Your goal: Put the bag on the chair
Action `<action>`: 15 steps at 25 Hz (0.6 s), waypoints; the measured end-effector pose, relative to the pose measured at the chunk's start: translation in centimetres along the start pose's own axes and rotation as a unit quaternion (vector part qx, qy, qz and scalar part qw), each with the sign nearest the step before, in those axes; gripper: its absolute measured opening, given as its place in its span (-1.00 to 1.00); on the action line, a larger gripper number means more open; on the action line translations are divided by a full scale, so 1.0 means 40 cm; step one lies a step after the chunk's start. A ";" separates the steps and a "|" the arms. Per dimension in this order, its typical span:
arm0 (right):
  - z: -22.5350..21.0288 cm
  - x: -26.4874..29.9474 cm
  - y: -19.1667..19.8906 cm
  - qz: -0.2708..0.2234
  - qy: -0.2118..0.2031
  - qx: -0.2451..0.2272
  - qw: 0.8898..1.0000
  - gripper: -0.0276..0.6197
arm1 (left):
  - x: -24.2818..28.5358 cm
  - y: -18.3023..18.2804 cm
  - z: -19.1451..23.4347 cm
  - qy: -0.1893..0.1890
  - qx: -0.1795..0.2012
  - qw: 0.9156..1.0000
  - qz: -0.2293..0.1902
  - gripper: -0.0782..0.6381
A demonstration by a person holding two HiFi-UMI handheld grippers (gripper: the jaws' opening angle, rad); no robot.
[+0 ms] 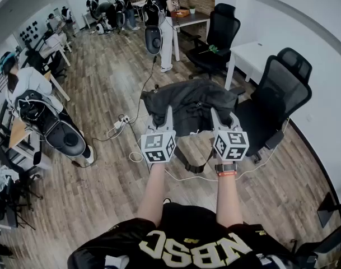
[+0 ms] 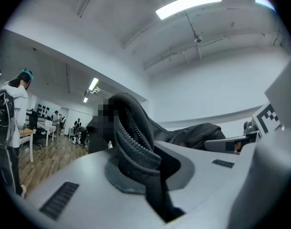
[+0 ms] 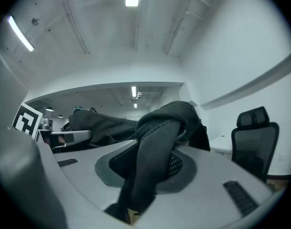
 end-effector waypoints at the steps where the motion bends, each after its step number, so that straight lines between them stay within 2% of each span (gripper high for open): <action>1: -0.001 -0.002 0.006 -0.003 0.003 0.007 1.000 -0.59 | -0.007 0.003 -0.009 0.003 0.002 1.000 0.004 -0.67; 5: -0.015 -0.025 0.059 -0.002 0.013 0.045 0.999 -0.59 | -0.033 0.048 -0.054 0.011 0.008 0.999 0.029 -0.67; 8: -0.030 -0.041 0.099 0.009 0.013 0.060 0.998 -0.58 | -0.035 0.086 -0.056 0.002 -0.004 0.999 0.038 -0.67; 15: -0.103 0.061 0.184 0.038 0.022 0.090 0.995 -0.58 | 0.092 0.164 -0.022 0.014 -0.016 0.999 0.043 -0.67</action>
Point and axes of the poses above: the fingertips, and each gripper's own axes: x forward along the fingers, z to its left, y out of its underside, the point moved 1 cm from there along -x, backward along the fingers, and after that the axes turned 7 degrees about -z, right-handed, at the moved point
